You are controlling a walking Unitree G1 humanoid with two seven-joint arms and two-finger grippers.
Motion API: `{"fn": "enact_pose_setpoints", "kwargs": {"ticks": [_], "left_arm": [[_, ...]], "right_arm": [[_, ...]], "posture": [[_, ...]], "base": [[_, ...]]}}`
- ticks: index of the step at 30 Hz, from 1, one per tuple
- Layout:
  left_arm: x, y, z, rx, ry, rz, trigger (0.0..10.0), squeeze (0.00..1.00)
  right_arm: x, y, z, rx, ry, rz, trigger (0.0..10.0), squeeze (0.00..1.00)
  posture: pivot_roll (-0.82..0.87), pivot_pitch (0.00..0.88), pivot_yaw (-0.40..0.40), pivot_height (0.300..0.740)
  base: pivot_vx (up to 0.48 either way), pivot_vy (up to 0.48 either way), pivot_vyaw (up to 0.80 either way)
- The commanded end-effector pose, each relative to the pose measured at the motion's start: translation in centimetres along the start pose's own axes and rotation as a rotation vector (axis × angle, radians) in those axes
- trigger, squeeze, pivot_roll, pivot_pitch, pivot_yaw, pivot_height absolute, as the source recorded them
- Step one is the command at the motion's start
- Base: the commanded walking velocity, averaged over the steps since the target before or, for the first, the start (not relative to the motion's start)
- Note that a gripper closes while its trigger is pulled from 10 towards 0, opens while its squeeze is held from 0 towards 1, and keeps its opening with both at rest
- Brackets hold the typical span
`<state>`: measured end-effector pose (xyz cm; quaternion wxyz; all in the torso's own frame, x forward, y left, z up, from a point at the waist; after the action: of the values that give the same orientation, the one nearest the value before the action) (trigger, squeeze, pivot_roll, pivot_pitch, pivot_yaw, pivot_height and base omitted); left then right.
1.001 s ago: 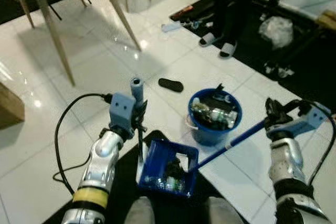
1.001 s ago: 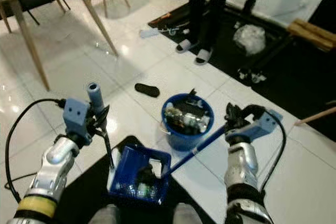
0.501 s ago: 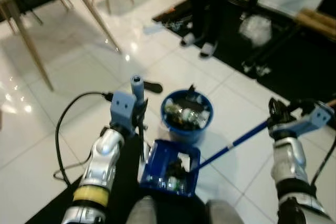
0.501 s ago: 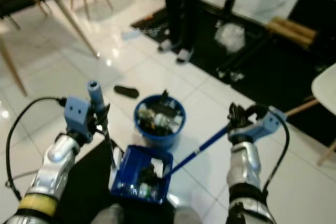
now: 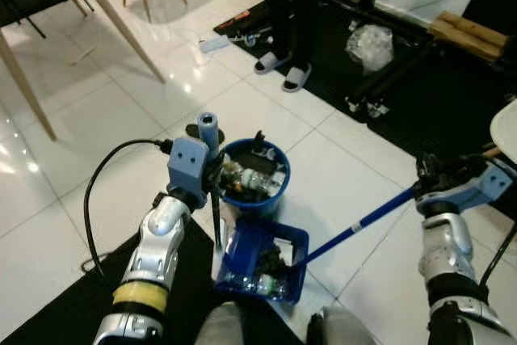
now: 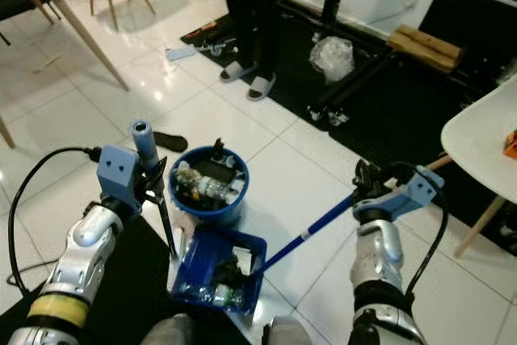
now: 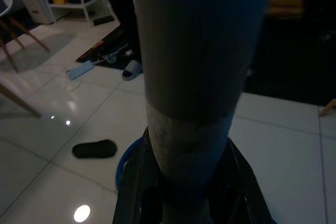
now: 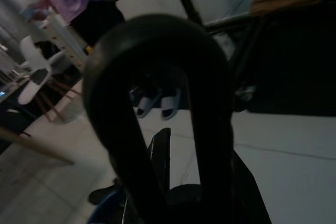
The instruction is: Sweep floor
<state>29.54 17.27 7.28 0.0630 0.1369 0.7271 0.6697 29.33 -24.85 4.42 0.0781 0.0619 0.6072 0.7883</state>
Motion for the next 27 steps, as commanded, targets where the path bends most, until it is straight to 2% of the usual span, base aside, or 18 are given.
{"fn": "enact_pose_setpoints", "kwargs": {"ticks": [1, 4, 19, 22, 24, 25, 27], "left_arm": [[-0.2, 0.4, 0.1, -0.005, 0.019, -0.016, 10.0, 0.0], [-0.4, 0.0, 0.3, -0.002, 0.051, 0.004, 10.0, 0.0], [-0.7, -0.2, -0.2, -0.003, 0.044, 0.011, 10.0, 0.0], [-0.7, -0.2, -0.2, -0.022, 0.044, 0.006, 10.0, 0.0], [-0.7, -0.3, -0.3, -0.033, 0.04, 0.01, 10.0, 0.0], [-0.7, -0.3, -0.3, -0.033, 0.04, 0.01, 10.0, 0.0], [-0.6, -0.5, -0.3, -0.049, 0.026, 0.02, 10.0, 0.0]], "right_arm": [[0.0, -0.1, 0.1, -0.024, -0.011, -0.006, 10.0, 0.0], [0.2, -0.3, -0.3, -0.019, -0.028, 0.004, 10.0, 0.0], [0.4, -0.4, -1.0, -0.009, -0.056, 0.012, 10.0, 0.0], [0.6, -0.4, -2.1, 0.028, -0.111, 0.031, 10.0, 0.0], [0.9, -0.7, -3.3, 0.066, -0.178, 0.067, 10.0, 0.0], [0.9, -0.7, -3.3, 0.066, -0.178, 0.067, 10.0, 0.0], [1.5, -0.9, -4.6, 0.085, -0.245, 0.096, 10.0, 0.0]], "posture": [[0.04, 0.005, 0.019, 0.74], [0.04, 0.006, 0.019, 0.74], [0.04, 0.006, 0.018, 0.74], [0.04, 0.003, 0.016, 0.74], [0.04, 0.001, 0.014, 0.74], [0.04, 0.001, 0.014, 0.74], [0.04, 0.0, 0.014, 0.74]], "base": [[0.0, 0.0, 0.0], [0.0, 0.0, 0.0], [0.0, 0.0, 0.0], [0.0, 0.0, 0.0], [0.0, 0.0, 0.0], [0.0, 0.0, 0.0], [0.0, 0.0, 0.0]]}}
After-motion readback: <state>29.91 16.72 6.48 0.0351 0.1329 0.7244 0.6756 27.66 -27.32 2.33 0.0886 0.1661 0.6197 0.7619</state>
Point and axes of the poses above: a point about 5 cm out from each wrist's last joint towards the gripper, its own x axis pointing back from the gripper into the wrist, its own y axis along the axis of the wrist's last joint, z = x × y, the point moved 1 cm from there along -x, pointing out of the wrist towards the gripper, and after that the axes turned 14 degrees about x, right-handed, at the moved point
